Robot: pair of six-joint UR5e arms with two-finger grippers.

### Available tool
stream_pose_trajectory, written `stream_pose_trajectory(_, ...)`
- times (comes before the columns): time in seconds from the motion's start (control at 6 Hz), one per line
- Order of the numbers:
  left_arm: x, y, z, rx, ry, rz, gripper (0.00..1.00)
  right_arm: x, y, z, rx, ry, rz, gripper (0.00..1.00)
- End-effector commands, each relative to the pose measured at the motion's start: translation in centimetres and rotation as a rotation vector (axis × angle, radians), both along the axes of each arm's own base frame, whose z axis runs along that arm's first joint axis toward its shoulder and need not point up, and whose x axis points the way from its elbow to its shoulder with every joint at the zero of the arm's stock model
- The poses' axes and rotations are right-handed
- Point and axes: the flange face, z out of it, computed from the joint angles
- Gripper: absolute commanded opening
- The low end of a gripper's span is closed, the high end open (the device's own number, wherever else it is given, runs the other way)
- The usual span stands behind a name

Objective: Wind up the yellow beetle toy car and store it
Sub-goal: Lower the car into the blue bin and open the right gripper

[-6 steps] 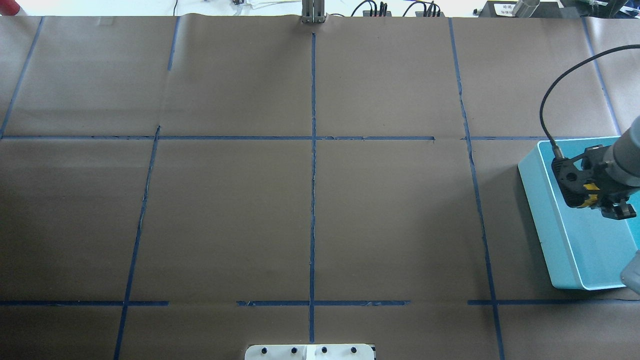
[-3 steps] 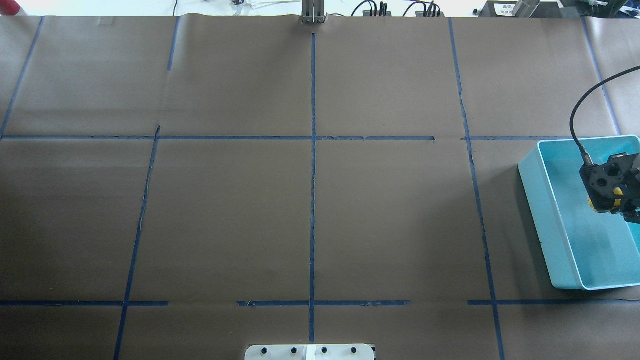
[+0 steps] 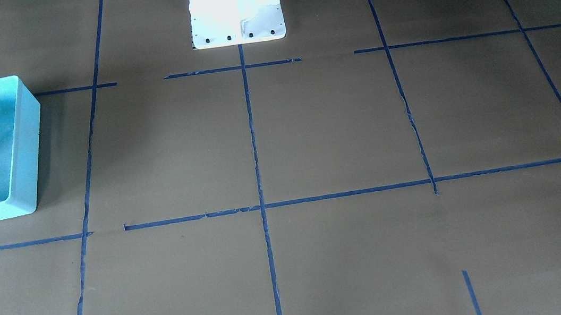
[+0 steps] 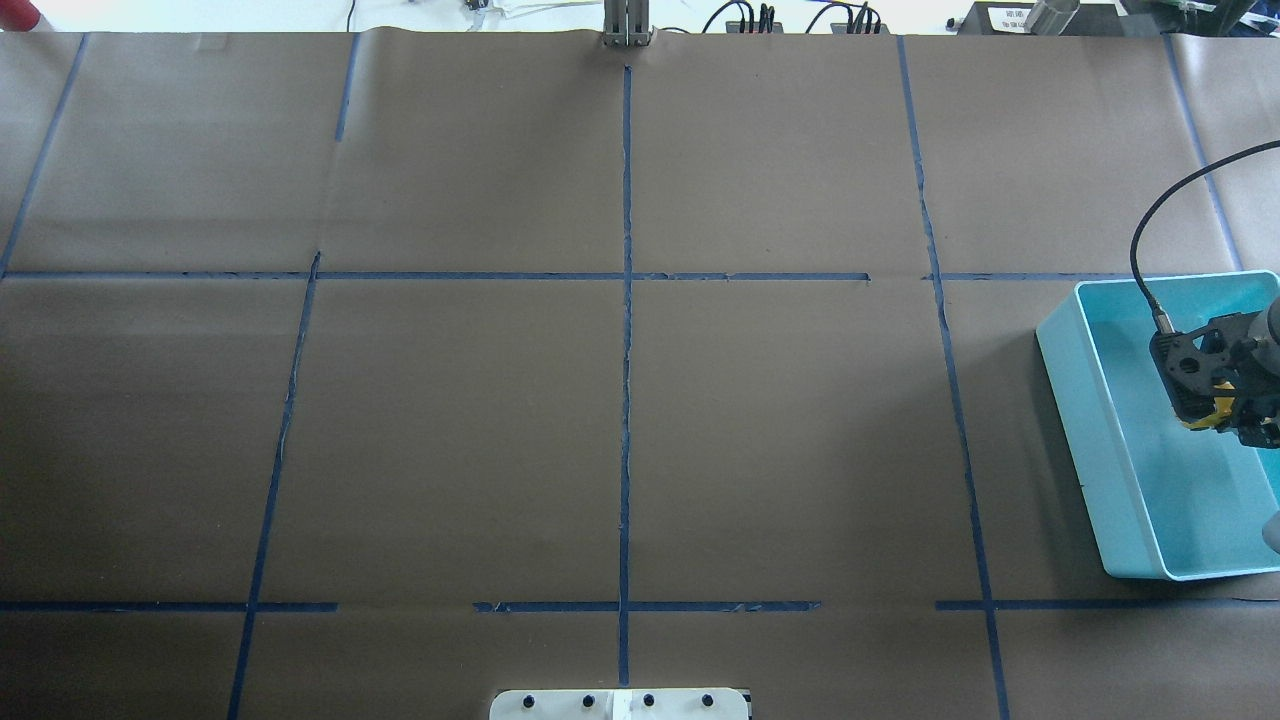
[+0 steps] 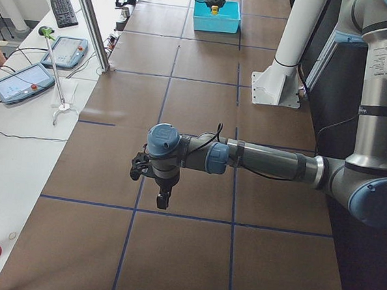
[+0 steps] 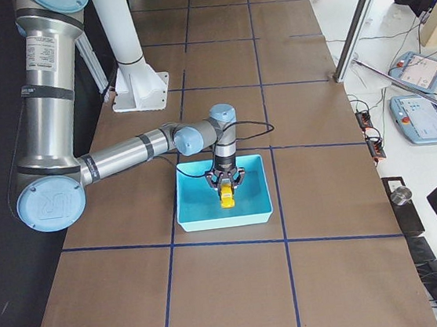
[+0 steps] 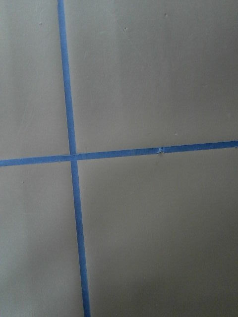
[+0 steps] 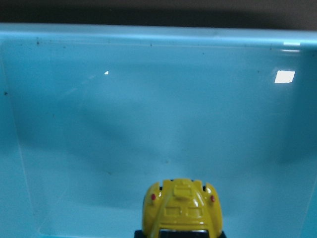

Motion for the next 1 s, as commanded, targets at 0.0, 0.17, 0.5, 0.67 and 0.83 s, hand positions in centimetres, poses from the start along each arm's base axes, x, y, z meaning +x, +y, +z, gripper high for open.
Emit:
stream_pose_trajectory(0.0,0.0,0.0,0.0,-0.001,-0.001,-0.001,1.0,-0.6,0.0,0.5,-0.024,-0.013,-0.01,0.12)
stream_pose_trajectory(0.17,0.0,0.0,0.0,-0.001,-0.001,-0.001,1.0,-1.0,0.2,0.5,-0.026,-0.015,-0.022,0.13)
stream_pose_trajectory(0.5,0.0,0.0,0.0,-0.003,-0.001,-0.001,1.0,-1.2,0.3,0.6,-0.029,-0.016,-0.026,0.47)
stream_pose_trajectory(0.67,0.0,0.1,0.2,-0.003,-0.001,0.0,1.0,-1.4,0.5,0.5,-0.053,-0.043,-0.033,0.99)
stream_pose_trajectory(0.83,0.0,0.2,0.2,-0.005,-0.001,0.0,1.0,-1.6,0.6,0.2,-0.063,-0.064,-0.04,1.0)
